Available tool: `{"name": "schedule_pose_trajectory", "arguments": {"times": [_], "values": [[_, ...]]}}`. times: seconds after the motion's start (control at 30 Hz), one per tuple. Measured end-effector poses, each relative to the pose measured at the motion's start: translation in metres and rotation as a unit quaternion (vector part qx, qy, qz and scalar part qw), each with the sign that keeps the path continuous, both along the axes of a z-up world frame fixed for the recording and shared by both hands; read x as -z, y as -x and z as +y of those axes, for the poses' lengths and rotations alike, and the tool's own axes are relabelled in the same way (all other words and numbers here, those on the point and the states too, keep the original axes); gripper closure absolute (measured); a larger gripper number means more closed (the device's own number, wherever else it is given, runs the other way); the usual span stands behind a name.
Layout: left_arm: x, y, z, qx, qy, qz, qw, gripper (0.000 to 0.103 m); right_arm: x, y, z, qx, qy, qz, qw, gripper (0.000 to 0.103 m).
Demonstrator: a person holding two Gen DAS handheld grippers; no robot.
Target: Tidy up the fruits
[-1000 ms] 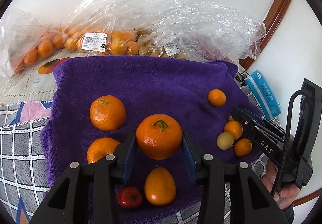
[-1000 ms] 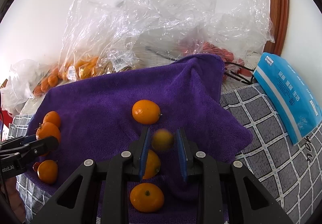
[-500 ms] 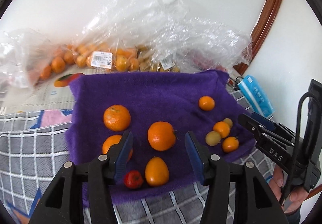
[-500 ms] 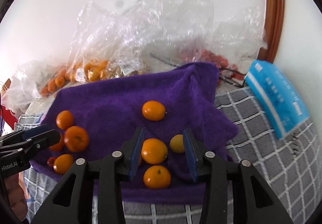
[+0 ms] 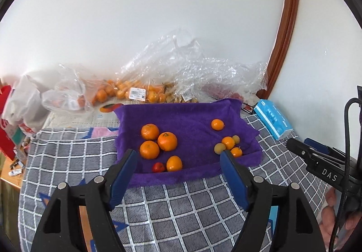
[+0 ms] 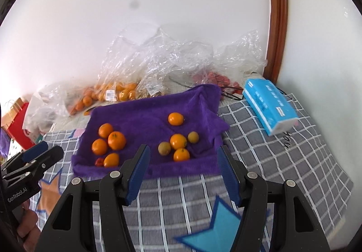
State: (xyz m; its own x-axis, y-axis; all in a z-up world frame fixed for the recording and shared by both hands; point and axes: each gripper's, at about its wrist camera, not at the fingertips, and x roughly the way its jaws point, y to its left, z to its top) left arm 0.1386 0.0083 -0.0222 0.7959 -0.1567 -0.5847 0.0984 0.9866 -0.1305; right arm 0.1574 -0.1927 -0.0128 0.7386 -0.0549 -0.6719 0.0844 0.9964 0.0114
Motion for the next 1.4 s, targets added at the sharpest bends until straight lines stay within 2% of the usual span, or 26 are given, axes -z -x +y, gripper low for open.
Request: {"name": "schedule_pose_trajectory", "arguments": {"times": [0.1, 0.2, 0.3, 0.37, 0.43, 0.57, 0.83, 1.4], "values": [[-0.006, 0.019, -0.002, -0.002, -0.002, -0.007, 1.0, 0.02, -0.005, 0.019, -0.002, 0.012, 0.006, 0.003, 1.0, 0.04], [-0.01, 0.034, -0.004, -0.005, -0.007, -0.006, 0.9999, 0.018, -0.011, 0.037, -0.005, 0.006, -0.004, -0.004, 1.0, 0.024], [-0.013, 0.049, -0.006, -0.005, -0.009, -0.012, 0.9999, 0.016, -0.016, 0.058, -0.004, 0.003, -0.001, -0.015, 1.0, 0.019], [-0.016, 0.06, -0.008, -0.006, -0.012, -0.017, 0.9998, 0.016, -0.018, 0.068, -0.003, 0.004, 0.008, -0.021, 1.0, 0.009], [-0.02, 0.07, -0.009, -0.005, -0.013, -0.022, 0.9996, 0.015, -0.018, 0.077, -0.002, 0.014, 0.02, -0.023, 0.999, 0.006], [-0.024, 0.084, -0.012, -0.008, -0.019, -0.028, 0.9994, 0.014, -0.017, 0.088, -0.006, 0.014, 0.009, -0.015, 1.0, 0.006], [-0.029, 0.094, -0.008, -0.011, -0.009, -0.025, 0.9996, 0.013, -0.023, 0.105, -0.003, 0.016, 0.011, -0.029, 0.999, 0.006], [-0.032, 0.097, 0.0, -0.025, 0.0, -0.03, 0.9992, 0.013, -0.027, 0.111, -0.005, 0.017, 0.005, -0.033, 0.999, 0.006]]}}
